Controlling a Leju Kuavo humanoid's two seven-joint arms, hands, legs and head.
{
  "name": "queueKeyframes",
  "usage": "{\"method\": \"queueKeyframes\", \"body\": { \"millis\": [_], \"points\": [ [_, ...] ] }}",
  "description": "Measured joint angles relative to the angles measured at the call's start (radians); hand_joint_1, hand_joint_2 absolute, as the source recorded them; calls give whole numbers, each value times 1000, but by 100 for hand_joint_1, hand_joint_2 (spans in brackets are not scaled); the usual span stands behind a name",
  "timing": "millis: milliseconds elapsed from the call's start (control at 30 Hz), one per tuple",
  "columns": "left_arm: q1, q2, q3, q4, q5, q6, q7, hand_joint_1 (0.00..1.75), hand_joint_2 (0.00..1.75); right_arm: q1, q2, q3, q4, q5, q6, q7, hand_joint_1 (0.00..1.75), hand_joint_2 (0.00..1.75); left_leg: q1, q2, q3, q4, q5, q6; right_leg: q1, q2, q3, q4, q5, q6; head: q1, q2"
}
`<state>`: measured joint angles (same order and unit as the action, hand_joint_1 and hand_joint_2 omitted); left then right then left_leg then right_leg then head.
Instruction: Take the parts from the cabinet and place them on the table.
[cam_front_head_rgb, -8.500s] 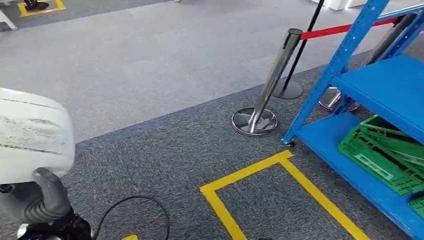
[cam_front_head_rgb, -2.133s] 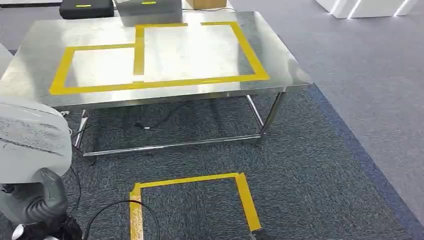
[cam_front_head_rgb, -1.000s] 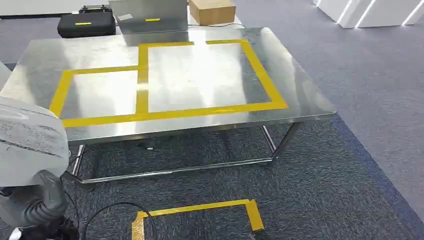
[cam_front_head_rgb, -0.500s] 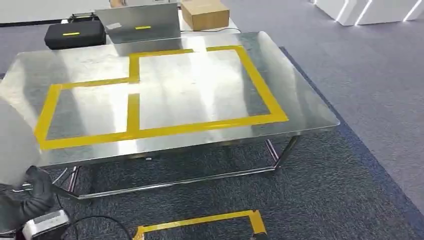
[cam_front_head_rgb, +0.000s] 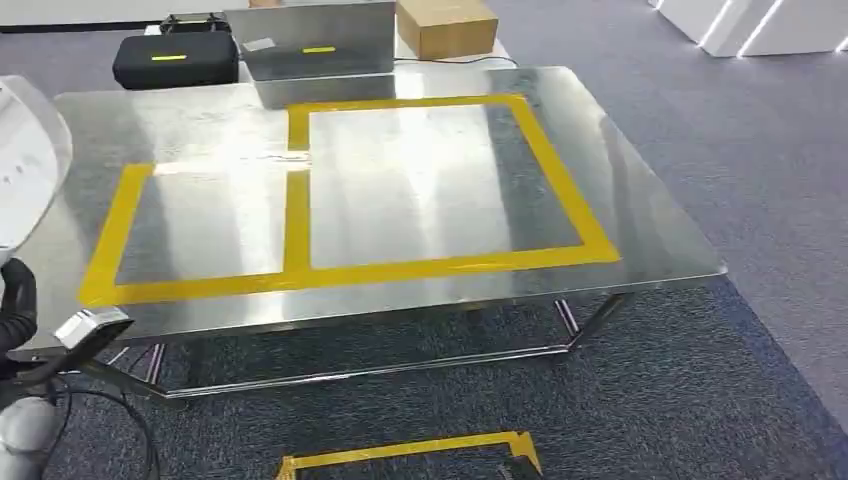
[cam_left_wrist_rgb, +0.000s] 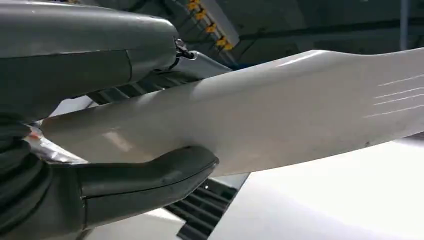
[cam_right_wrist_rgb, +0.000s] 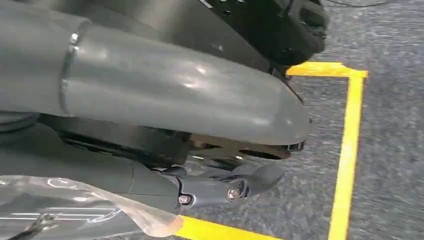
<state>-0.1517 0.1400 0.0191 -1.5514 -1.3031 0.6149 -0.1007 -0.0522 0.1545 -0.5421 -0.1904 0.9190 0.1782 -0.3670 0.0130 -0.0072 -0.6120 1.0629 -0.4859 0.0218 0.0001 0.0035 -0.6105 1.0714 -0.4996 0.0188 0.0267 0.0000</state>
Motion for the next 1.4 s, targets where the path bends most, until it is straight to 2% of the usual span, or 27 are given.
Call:
{"method": "queueKeyframes", "body": {
  "millis": [67, 133, 200, 267, 333, 367, 400, 433, 500, 567, 600, 667, 700, 733, 833, 900, 933, 967, 1033, 1067, 1100, 1133, 1233, 1267, 1300, 1367, 1400],
  "points": [
    [-28, 13, 0, 22, 0, -6, 0, 175, 175, 1, 0, 0, 1, 0, 3, 0, 0, 0, -3, 0, -3, 0, -1, -9, 6, -1, 24, -33, -14, -7, -3, 0],
    [-55, 20, -4, 44, -15, -33, -2, 175, 175, 1, 0, 0, 1, 2, 8, 0, 0, 0, 0, 1, -3, -10, 5, -20, 9, 2, 20, -32, -12, -10, -2, 0],
    [-118, 26, -24, 81, -40, -86, -6, 175, 175, -3, 2, 0, 0, 6, 13, 8, 0, 0, 0, 1, -3, -6, -3, -29, -2, -3, 35, -55, 0, -19, -2, 0],
    [-196, 24, -57, 128, -61, -137, -2, 175, 175, -5, 2, 0, 0, 8, 14, 15, 0, 0, 0, 3, -43, 83, -51, -39, -3, -8, 44, -63, 1, -27, -8, 0],
    [-272, 11, -110, 195, -85, -195, 13, 175, 175, -7, 2, 0, -1, 15, 14, 19, 0, 0, 3, 3, -118, 238, -108, -47, -2, -10, 48, -63, -2, -31, -8, 0],
    [-303, -1, -141, 226, -97, -213, 23, 175, 175, -9, 2, 0, -1, 18, 14, 22, 0, 0, 4, 3, -138, 272, -108, -48, -2, -9, 49, -62, -3, -31, -8, 0],
    [-333, -13, -171, 256, -106, -227, 33, 175, 175, -10, 2, 0, -1, 18, 15, 24, 0, 0, 5, 3, -133, 259, -85, -49, -2, -7, 52, -62, -4, -31, -8, 0],
    [-363, -27, -194, 286, -108, -238, 39, 175, 175, -11, 3, 0, -1, 19, 15, 24, 0, 0, 6, 3, -113, 210, -44, -48, -3, -6, 55, -62, -6, -29, -8, 0],
    [-417, -56, -245, 332, -109, -250, 53, 175, 175, -16, 4, 0, -2, 19, 16, 25, 0, 0, 8, 3, -38, 38, 56, -46, -4, -1, 65, -58, -15, -20, -8, 0],
    [-459, -80, -282, 377, -107, -253, 64, 175, 175, -22, 5, 0, -2, 18, 18, 29, 0, 0, 2, 1, -14, -8, 32, -38, 2, 8, 57, -50, -20, -9, -8, 0],
    [-473, -91, -291, 398, -105, -253, 70, 175, 175, -24, 5, 0, -2, 17, 17, 30, 0, 0, 1, 1, -16, -10, 23, -29, 1, 8, 50, -51, -16, -3, -7, 0],
    [-492, -109, -309, 433, -101, -246, 84, 175, 175, -25, 5, 0, -3, 14, 16, 33, 0, 0, 0, 1, -15, -16, 22, -19, -1, 8, 53, -59, -16, 7, -8, 0],
    [-502, -114, -316, 447, -101, -243, 90, 175, 175, -26, 5, 0, -4, 11, 14, 37, 0, 0, 8, 2, -7, -25, 26, -11, -2, 8, 44, -56, -26, 15, -7, 0],
    [-513, -118, -319, 462, -98, -235, 97, 175, 175, -27, 5, 0, -4, 8, 13, 37, 0, 0, 8, 4, -5, -26, 25, -4, -1, 6, 32, -27, -44, 18, -3, 0],
    [-529, -119, -320, 507, -98, -200, 114, 175, 175, -27, 5, 0, -4, 0, 7, 48, 0, 0, 6, 5, -5, -26, 22, 4, -2, 6, -77, 181, -122, 23, 5, 0],
    [-526, -117, -320, 529, -94, -187, 121, 175, 175, -25, 5, -1, -4, -1, 2, 53, 0, 0, 6, 5, -5, -26, 21, 4, -2, 6, -128, 259, -135, 25, 6, 0],
    [-524, -114, -320, 540, -87, -180, 127, 175, 175, -21, 4, -1, -4, -3, -1, 57, 0, 0, 6, 4, -4, -25, 20, 5, -2, 6, -139, 258, -114, 25, 6, 0],
    [-523, -111, -319, 550, -84, -166, 132, 175, 175, -17, 3, -2, -4, -3, -3, 61, 0, 0, 6, 3, -2, -25, 17, 3, -3, 5, -127, 211, -72, 24, 8, 0],
    [-523, -99, -311, 564, -82, -146, 149, 175, 175, -14, 2, -3, -4, -5, -4, 64, 0, 0, 9, 0, 6, -23, 10, -5, -7, 4, -57, 37, 33, 22, 8, 0],
    [-523, -91, -304, 572, -80, -137, 157, 175, 175, -12, 1, -5, -3, -8, -4, 68, 0, 0, 8, 0, 8, -23, 6, -11, -8, 6, -35, -13, 38, 24, 8, 0],
    [-524, -79, -294, 579, -77, -130, 163, 175, 175, -9, 1, -5, -2, -9, -4, 69, 0, 0, 0, -1, 3, -17, 4, -16, -4, 9, -12, -35, 30, 19, 11, 0],
    [-520, -66, -284, 587, -75, -126, 169, 175, 175, -6, 1, -6, -2, -10, -4, 70, 0, 0, 0, -1, 1, -21, 7, -21, -4, 8, -14, -32, 24, 7, 10, 0],
    [-511, -35, -254, 607, -51, -110, 167, 175, 175, 0, 1, -8, -3, -12, -4, 70, 0, 0, 3, 1, 7, -24, 2, -36, -7, 10, -10, -41, 24, -12, 8, 0],
    [-510, -28, -243, 613, -43, -103, 162, 0, 175, -1, 1, -9, -3, -12, -4, 68, 0, 0, 5, 2, 1, -7, -12, -41, -8, 10, -5, -42, 24, -16, 7, 0],
    [-510, -18, -228, 618, -34, -94, 156, 0, 175, -1, 1, -10, -3, -12, -4, 66, 0, 0, 4, 2, -23, 49, -44, -44, -8, 10, -3, -42, 22, -24, 6, 0],
    [-503, -6, -207, 628, -23, -82, 147, 0, 175, 1, 1, -11, -3, -12, -4, 61, 0, 0, 4, 2, -99, 208, -110, -48, -4, 9, 1, -41, 19, -29, 5, 0],
    [-497, -3, -201, 634, -22, -80, 145, 0, 175, 1, 1, -11, -3, -12, -4, 58, 0, 0, 4, 2, -131, 268, -126, -47, -2, 9, 2, -41, 17, -31, 5, 0]
  ]
}}
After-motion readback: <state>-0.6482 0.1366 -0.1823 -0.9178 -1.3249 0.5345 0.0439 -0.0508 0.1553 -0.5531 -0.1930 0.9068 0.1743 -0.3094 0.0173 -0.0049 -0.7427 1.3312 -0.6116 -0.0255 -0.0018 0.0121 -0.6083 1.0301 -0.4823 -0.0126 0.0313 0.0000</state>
